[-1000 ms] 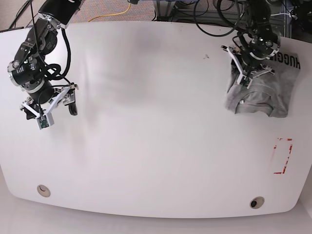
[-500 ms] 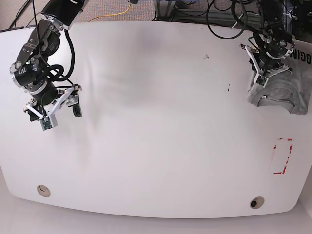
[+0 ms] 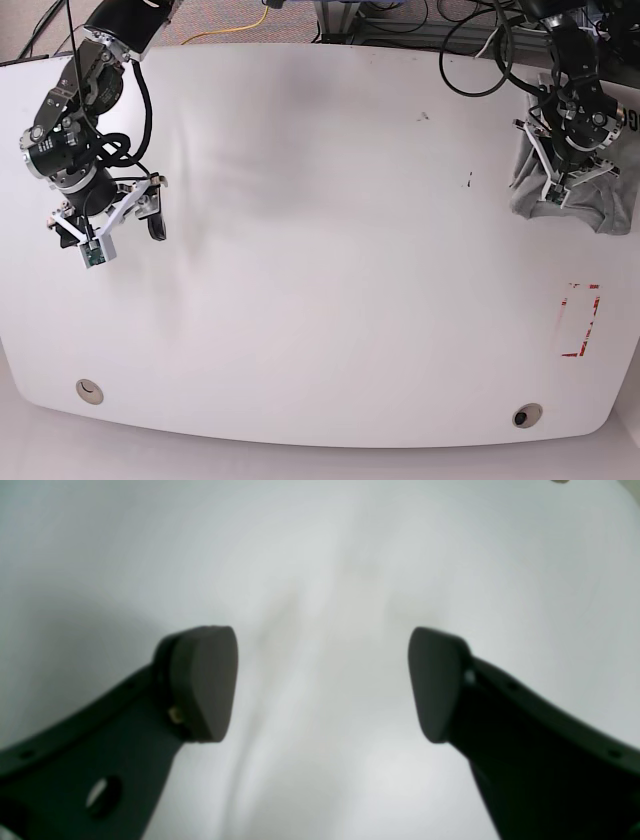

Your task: Layout the t-shirt on the table in an organized manner, then fold the t-shirt properly

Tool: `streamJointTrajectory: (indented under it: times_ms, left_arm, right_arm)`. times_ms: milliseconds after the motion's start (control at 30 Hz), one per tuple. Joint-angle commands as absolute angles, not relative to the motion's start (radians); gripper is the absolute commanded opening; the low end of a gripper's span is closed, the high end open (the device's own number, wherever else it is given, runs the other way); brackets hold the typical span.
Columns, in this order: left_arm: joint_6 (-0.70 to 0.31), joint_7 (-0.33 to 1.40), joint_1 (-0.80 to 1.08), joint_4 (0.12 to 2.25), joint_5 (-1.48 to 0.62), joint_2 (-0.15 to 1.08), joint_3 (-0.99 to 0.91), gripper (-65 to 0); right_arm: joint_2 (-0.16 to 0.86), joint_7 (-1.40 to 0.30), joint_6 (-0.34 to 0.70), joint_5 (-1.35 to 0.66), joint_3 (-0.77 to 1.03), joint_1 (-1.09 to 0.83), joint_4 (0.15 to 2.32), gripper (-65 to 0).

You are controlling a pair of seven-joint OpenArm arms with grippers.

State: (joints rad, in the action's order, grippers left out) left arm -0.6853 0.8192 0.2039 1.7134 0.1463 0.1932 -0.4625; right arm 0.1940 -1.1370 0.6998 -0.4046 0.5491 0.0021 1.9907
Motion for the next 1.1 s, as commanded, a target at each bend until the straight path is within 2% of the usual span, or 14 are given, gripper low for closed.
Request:
streamJointTrajectory:
  times_ms: [0, 500, 833, 1067]
  left_arm:
    - [-0.684, 0.808, 0.197, 1.679, 0.145, 0.239, -0.469, -52.1]
    - [-0.698, 0.699, 0.157, 1.443, 0.035, 0.407, -0.565, -52.1]
    - [-0.698, 0.7, 0.117, 1.442, 0.025, 0.455, -0.568, -52.1]
    - [-0.698, 0.702, 0.117, 1.54, 0.025, 0.444, -0.564, -52.1]
  right_arm:
    - [0.209, -1.113, 0.698, -0.418, 0.553, 0.018, 2.012, -14.0]
    - [0.208, -1.113, 0.698, -0.418, 0.553, 0.016, 2.012, -14.0]
    - [0.211, -1.147, 0.698, -0.418, 0.553, 0.016, 2.012, -14.0]
    - [0.208, -1.147, 0.698, -0.418, 0.553, 0.016, 2.012, -14.0]
